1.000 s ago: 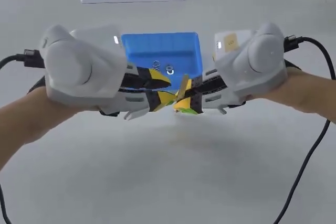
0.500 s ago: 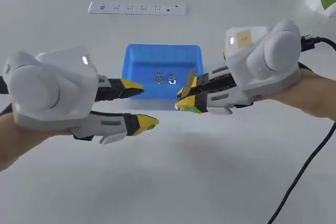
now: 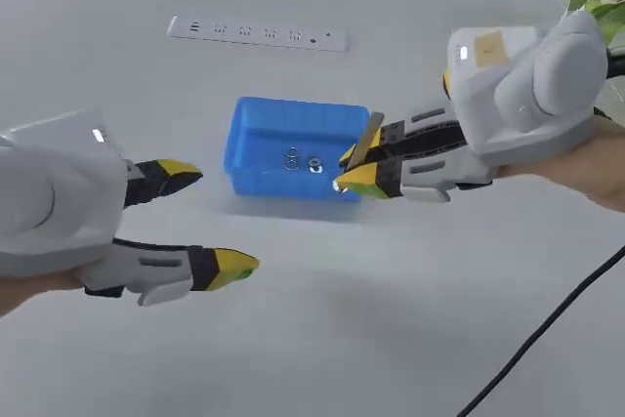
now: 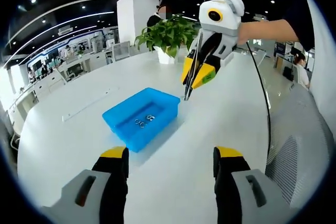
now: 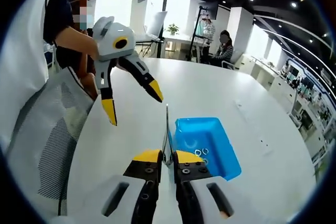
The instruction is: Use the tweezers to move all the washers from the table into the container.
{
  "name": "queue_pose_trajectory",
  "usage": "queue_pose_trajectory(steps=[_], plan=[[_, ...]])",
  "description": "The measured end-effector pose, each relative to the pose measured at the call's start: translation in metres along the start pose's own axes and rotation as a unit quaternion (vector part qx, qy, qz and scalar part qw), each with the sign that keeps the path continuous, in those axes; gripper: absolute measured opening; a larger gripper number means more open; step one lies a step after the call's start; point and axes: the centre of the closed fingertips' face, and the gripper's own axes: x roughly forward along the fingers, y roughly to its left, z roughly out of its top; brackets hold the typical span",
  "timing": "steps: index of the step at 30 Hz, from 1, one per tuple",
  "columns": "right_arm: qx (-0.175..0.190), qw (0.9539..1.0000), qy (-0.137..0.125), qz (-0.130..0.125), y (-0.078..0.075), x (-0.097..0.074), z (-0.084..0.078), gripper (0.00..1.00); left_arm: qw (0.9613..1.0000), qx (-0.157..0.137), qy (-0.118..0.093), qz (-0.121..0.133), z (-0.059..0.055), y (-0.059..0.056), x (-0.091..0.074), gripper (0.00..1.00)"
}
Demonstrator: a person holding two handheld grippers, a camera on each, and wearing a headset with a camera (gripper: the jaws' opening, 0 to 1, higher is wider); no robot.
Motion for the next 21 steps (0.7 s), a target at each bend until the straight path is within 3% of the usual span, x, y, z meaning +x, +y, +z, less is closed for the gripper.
queue_pose_trajectory(steps=[3,6,11,21], plan=[[-0.009,0.9999,-0.001,-0.007,-0.008,-0.001,0.011,0.1,0.9998,-0.011,-0.012,0.012,0.002,0.003,-0.003,0.81],[-0.017,0.9997,0.001,-0.016,-0.015,-0.002,0.018,0.1,0.9987,-0.044,-0.023,0.011,0.005,0.005,-0.008,0.9],[-0.018,0.9994,-0.005,-0.028,-0.032,0.0,0.027,0.1,0.9967,-0.055,-0.05,0.033,0.007,0.014,-0.018,0.99],[-0.014,0.9991,-0.002,-0.041,-0.065,0.015,0.033,0.1,0.9916,-0.111,-0.048,0.045,-0.009,0.022,-0.027,0.97]])
